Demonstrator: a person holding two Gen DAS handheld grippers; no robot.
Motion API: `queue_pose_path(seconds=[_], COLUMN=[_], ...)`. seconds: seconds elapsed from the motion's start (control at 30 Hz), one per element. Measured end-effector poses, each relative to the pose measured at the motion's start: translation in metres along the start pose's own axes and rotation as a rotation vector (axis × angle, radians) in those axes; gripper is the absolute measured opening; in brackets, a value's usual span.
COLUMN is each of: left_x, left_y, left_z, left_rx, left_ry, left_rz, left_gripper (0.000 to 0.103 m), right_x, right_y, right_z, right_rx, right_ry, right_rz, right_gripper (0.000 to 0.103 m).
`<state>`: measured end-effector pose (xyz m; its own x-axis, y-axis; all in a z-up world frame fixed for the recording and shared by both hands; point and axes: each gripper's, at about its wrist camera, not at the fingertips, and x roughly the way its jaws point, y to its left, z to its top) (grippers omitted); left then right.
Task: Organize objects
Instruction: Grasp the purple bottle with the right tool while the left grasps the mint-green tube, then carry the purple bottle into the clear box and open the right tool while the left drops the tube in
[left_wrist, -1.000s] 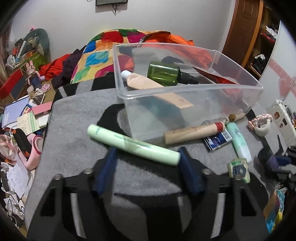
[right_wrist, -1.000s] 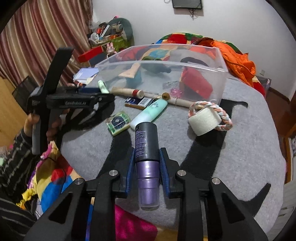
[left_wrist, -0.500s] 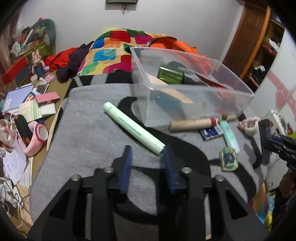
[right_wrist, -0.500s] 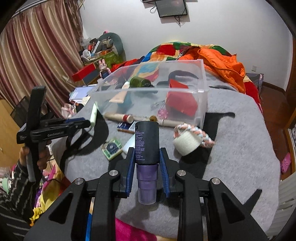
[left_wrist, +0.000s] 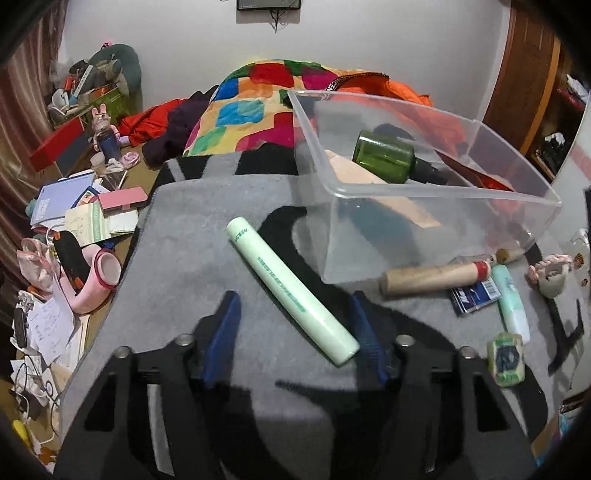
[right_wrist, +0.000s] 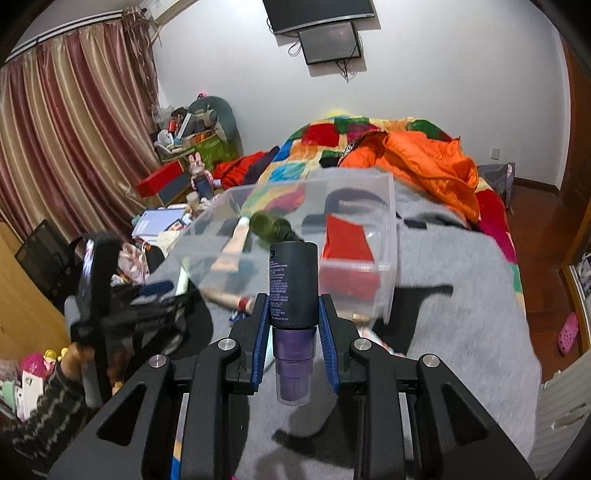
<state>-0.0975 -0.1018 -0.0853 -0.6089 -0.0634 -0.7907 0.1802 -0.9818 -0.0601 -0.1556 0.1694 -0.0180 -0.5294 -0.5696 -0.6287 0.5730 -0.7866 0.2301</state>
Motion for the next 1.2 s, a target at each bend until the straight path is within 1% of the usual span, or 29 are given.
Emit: queue_pose_path(seconds=[0.1, 0.2, 0.23, 0.33, 0.47, 0.63, 0.7, 0.73, 0.77, 0.87, 1.0, 1.1, 1.2], left_x=[-0.006, -0.013, -0.014, -0.014, -0.009, 0.007, 0.009, 0.010, 0.009, 0.005, -0.004, -0.016, -0.028], left_y=[0.007, 0.016, 0.018, 0.024, 0.020, 0.020, 0.020, 0.021, 0.022, 0.026, 0.029, 0.036, 0.037], left_z=[-0.006, -0.012, -0.013, -0.013, -0.006, 0.007, 0.009, 0.010, 0.010, 0.008, 0.009, 0.014, 0.023], left_rx=[0.006, 0.004, 0.003, 0.001, 0.018, 0.017, 0.015, 0.011, 0.007, -0.013, -0.019, -0.054, -0.062], left_ry=[0.005, 0.008, 0.010, 0.018, 0.020, 0.004, -0.006, -0.013, -0.015, -0.018, -0.035, -0.066, -0.106], left_rz=[-0.004, -0.013, -0.014, -0.021, -0.012, -0.005, 0.000, 0.003, 0.004, 0.001, 0.027, 0.025, 0.016], left_gripper=[0.040, 0.032, 0.030, 0.030, 0.030, 0.030, 0.020, 0.018, 0.015, 0.015, 0.015, 0.015, 0.015], right_x=[0.003, 0.003, 0.004, 0.007, 0.017, 0.038, 0.046, 0.050, 0.053, 0.065, 0.081, 0.091, 0.101], right_y=[-0.002, -0.001, 0.000, 0.001, 0.001, 0.000, 0.001, 0.002, 0.002, 0.004, 0.006, 0.007, 0.010], right_z=[0.012, 0.022, 0.027, 0.038, 0.053, 0.067, 0.069, 0.069, 0.069, 0.069, 0.068, 0.066, 0.064], right_rx=[0.002, -0.002, -0.006, -0.011, -0.021, -0.034, -0.032, -0.031, -0.032, -0.041, -0.056, -0.063, -0.083], right_ry=[-0.020, -0.045, -0.054, -0.068, -0.073, -0.045, -0.030, -0.023, -0.017, 0.008, 0.037, 0.059, 0.084], right_rz=[-0.014, -0.024, -0.032, -0.048, -0.078, -0.112, -0.111, -0.110, -0.108, -0.110, -0.122, -0.125, -0.134], right_gripper=[0.023, 0.023, 0.023, 0.023, 0.023, 0.023, 0.023, 0.023, 0.023, 0.023, 0.023, 0.023, 0.023])
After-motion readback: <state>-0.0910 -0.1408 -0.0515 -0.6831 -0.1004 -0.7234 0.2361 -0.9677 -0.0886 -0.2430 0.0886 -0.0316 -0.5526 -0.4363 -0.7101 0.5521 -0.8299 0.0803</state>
